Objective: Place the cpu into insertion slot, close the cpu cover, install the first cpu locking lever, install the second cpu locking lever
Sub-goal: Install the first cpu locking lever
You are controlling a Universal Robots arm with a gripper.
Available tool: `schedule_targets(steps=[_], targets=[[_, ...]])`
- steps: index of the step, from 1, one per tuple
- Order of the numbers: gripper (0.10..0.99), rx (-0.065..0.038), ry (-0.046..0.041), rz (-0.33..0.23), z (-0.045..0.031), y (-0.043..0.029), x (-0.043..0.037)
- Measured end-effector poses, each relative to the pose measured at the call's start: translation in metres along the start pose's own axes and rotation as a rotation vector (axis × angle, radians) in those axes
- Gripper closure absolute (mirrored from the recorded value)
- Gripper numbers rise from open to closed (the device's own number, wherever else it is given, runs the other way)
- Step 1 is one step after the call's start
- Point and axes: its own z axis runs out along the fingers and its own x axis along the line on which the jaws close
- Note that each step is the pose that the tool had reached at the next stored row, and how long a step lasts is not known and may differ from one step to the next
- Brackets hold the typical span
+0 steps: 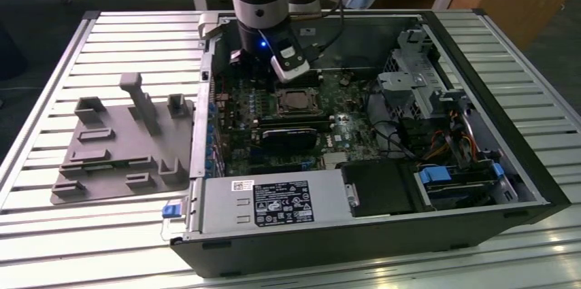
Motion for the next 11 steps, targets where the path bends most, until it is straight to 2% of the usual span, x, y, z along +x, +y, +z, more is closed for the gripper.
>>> schedule_targets(steps=[7, 11], targets=[[0.984, 0.0, 0.0, 0.0, -0.0124, 0.002, -0.0008], [0.984, 0.0, -0.0012, 0.0, -0.0144, 0.0026, -0.0007]])
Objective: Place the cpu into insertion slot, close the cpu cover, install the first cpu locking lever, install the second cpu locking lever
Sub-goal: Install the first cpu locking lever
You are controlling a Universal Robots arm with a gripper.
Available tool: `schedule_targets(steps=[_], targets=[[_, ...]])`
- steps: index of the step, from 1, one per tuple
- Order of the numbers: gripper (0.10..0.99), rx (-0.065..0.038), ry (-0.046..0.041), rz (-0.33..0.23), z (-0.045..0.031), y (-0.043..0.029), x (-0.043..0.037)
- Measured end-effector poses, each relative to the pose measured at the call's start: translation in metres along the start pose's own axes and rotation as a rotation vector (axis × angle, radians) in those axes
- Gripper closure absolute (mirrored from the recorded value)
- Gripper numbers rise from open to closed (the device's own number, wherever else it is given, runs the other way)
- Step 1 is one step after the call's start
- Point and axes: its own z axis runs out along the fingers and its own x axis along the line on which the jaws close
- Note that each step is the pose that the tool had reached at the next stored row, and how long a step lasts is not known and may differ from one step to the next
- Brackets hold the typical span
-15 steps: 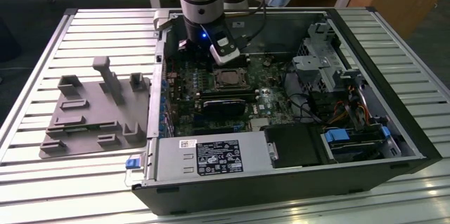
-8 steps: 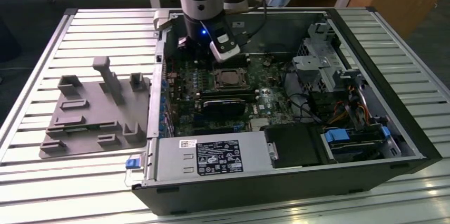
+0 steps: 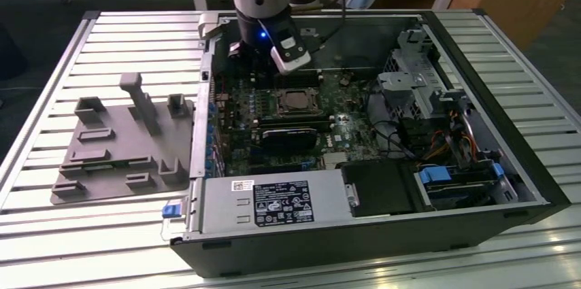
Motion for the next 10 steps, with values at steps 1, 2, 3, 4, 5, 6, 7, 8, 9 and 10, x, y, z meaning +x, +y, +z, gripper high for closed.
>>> schedule_targets(steps=[1, 2, 3, 4, 5, 6, 7, 8, 9, 10], targets=[[0.984, 0.0, -0.0004, 0.0, -0.0002, -0.0001, 0.0006], [0.984, -0.001, -0.0009, 0.0, -0.0002, -0.0001, 0.0012], [0.984, -0.003, -0.0012, 0.0, -0.0003, -0.0002, 0.0023], [0.984, -0.007, -0.0014, 0.0, -0.0004, -0.0002, 0.0033], [0.984, -0.012, -0.0012, 0.0, -0.0004, -0.0003, 0.0041], [0.984, -0.019, -0.0007, 0.001, -0.0005, -0.0004, 0.0047], [0.984, -0.027, -0.0004, 0.001, -0.0004, -0.0004, 0.0053], [0.984, -0.035, -0.0001, 0.002, -0.0004, -0.0005, 0.0062], [0.984, -0.044, 0.0002, 0.003, -0.0003, -0.0006, 0.007], [0.984, -0.051, 0.0006, 0.003, -0.0003, -0.0007, 0.008]])
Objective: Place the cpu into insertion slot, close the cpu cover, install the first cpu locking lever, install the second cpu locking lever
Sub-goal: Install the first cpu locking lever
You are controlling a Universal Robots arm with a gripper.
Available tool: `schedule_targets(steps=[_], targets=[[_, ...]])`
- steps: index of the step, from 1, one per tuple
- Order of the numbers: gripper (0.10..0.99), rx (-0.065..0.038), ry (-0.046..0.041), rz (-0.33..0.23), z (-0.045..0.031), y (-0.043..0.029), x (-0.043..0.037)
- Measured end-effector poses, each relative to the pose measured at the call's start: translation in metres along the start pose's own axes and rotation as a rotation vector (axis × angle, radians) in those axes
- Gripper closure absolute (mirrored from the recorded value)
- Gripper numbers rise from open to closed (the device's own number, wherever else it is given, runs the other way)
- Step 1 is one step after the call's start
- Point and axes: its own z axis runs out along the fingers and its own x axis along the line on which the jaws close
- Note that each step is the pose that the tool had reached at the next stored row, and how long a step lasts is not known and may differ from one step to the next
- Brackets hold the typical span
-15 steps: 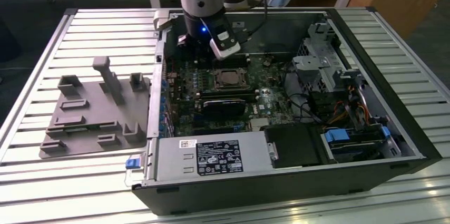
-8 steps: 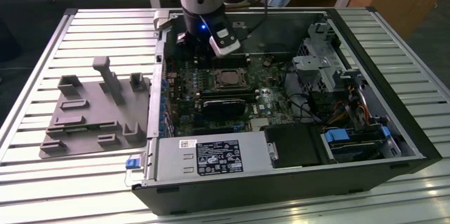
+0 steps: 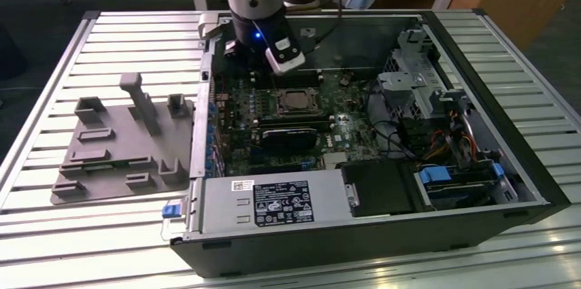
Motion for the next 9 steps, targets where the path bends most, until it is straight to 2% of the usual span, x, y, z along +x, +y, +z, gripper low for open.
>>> schedule_targets(steps=[2, 5, 9], targets=[[0.984, -0.013, 0.0005, 0.001, 0.0002, -0.0002, 0.0019], [0.984, -0.039, 0.0025, 0.003, 0.0006, -0.0004, 0.0032], [0.984, -0.08, 0.0057, 0.006, 0.0014, -0.0007, 0.0042]])
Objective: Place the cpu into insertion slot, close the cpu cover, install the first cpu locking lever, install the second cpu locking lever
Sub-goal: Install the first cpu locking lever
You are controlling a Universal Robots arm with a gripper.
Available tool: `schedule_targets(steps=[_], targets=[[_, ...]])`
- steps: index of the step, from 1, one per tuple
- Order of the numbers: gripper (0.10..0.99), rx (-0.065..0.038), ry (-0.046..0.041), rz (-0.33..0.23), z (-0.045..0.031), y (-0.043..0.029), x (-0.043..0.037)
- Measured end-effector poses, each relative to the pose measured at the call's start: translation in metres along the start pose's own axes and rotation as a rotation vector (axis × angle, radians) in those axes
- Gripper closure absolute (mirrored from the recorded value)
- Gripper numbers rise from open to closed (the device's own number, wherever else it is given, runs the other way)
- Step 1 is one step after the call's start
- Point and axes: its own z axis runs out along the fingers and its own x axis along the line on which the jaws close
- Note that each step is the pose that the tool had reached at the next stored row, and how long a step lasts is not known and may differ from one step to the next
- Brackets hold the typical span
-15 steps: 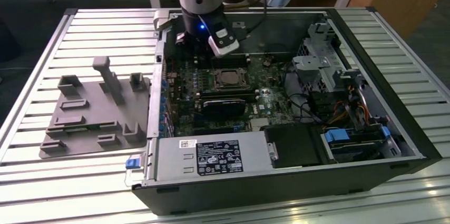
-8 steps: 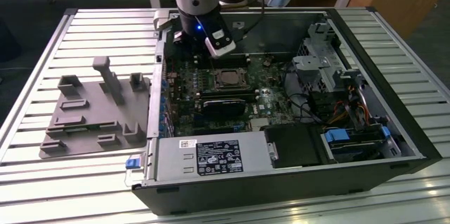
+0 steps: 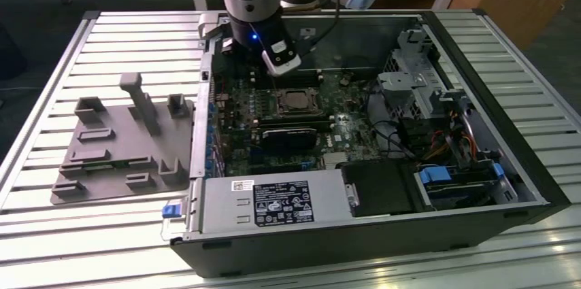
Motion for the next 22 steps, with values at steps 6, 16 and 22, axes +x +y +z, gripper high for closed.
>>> schedule_targets(steps=[6, 16, 22], targets=[[0.984, -0.043, 0.0032, 0.004, 0.0032, -0.0009, 0.0008], [0.984, -0.069, 0.0055, 0.006, 0.0102, -0.0016, 0.0012], [0.984, -0.075, 0.006, 0.006, 0.0117, -0.0011, -0.0062]])
